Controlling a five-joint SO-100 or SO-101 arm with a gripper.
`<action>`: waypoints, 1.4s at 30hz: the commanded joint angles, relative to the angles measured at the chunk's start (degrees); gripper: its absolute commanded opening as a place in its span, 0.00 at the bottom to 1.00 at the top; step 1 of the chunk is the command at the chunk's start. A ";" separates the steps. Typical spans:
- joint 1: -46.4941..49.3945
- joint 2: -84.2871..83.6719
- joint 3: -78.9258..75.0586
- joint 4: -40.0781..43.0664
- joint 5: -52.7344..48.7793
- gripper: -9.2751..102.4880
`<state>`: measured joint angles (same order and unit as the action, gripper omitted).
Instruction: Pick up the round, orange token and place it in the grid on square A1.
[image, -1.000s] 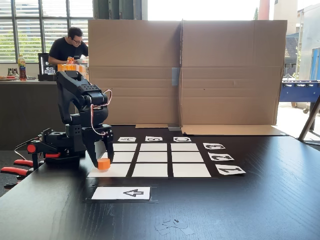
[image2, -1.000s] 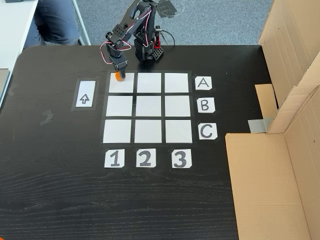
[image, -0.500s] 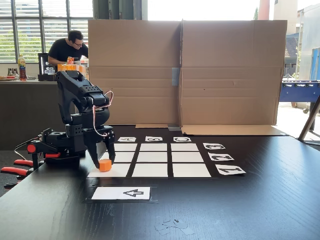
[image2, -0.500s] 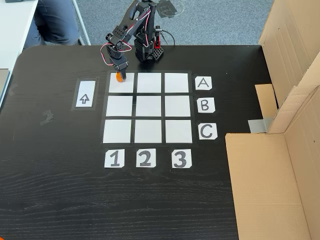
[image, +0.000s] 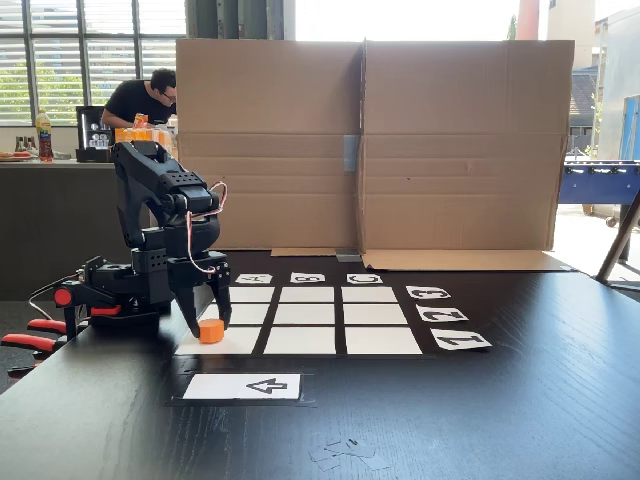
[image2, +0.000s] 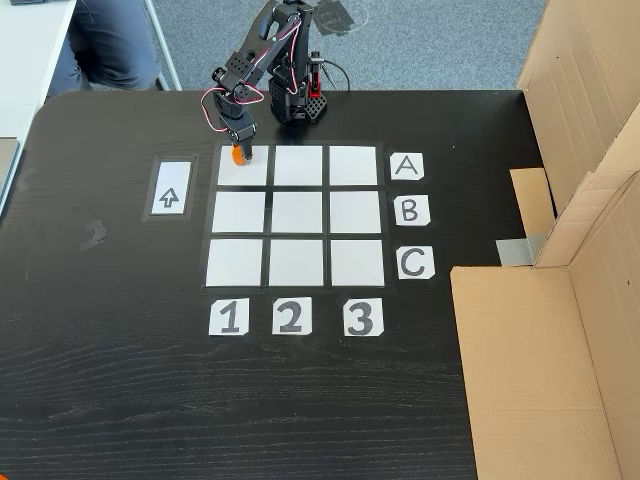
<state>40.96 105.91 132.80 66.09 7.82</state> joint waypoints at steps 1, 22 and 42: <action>-0.53 -0.18 -0.70 -0.53 0.53 0.09; -0.35 -1.05 -0.35 0.18 0.70 0.43; 3.96 5.36 -14.94 0.35 3.43 0.45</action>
<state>43.24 107.67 120.94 66.18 10.90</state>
